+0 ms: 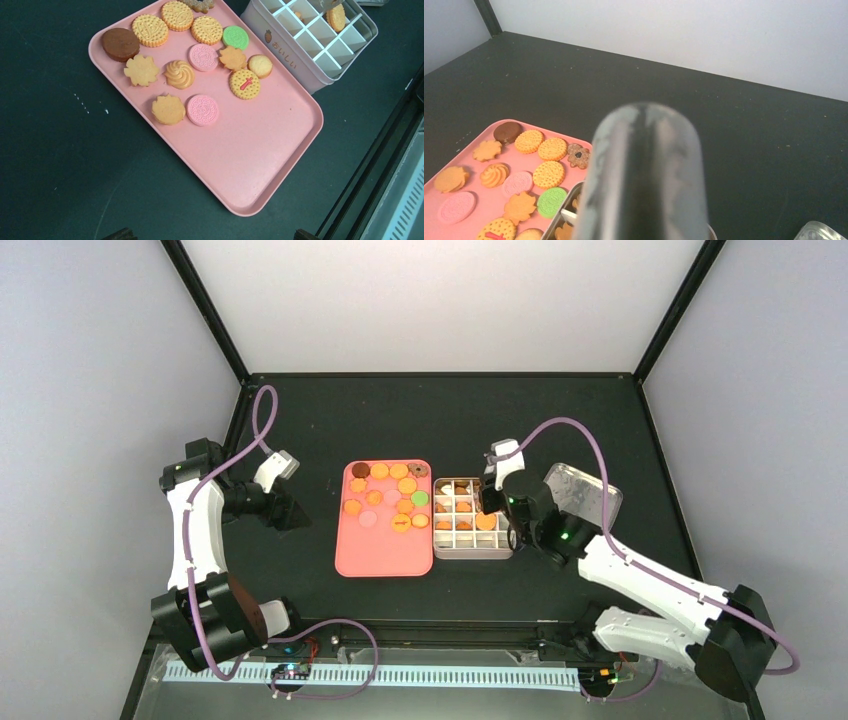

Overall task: Pack the cookies
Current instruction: Place the fake cookies in the empty pocket of the box.

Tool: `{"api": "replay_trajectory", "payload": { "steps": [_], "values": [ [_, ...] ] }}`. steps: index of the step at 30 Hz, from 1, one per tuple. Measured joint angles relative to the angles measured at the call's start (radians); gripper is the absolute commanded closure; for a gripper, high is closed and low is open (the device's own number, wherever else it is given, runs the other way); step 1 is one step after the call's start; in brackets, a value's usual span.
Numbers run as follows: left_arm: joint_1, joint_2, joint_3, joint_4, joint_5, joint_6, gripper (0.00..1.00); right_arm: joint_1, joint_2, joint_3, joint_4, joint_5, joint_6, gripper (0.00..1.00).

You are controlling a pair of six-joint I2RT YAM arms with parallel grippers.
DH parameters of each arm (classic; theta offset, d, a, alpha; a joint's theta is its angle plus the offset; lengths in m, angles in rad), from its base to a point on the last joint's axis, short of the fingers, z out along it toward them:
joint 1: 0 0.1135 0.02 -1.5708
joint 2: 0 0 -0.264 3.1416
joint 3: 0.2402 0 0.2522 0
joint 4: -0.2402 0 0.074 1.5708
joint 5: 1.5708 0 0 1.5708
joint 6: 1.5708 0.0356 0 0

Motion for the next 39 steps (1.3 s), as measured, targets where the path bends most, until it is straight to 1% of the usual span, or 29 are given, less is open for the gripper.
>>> {"api": "replay_trajectory", "payload": {
  "steps": [6, 23, 34, 39],
  "values": [
    [0.0, 0.0, 0.0, -0.001, 0.0, 0.0, 0.16, -0.003, -0.063, -0.035, -0.011, -0.006, 0.022, 0.75],
    [0.0, 0.0, 0.002, -0.003, 0.001, 0.0, 0.16, -0.004, -0.17, -0.076, -0.077, -0.036, 0.072, 0.78],
    [0.0, 0.0, 0.002, -0.007, 0.005, 0.001, 0.15, -0.004, -0.232, -0.089, -0.132, -0.066, 0.102, 0.78],
    [0.0, 0.0, 0.002, -0.009, 0.005, 0.0, 0.15, -0.004, -0.217, -0.072, -0.133, -0.072, 0.099, 0.76]
  ]
}}
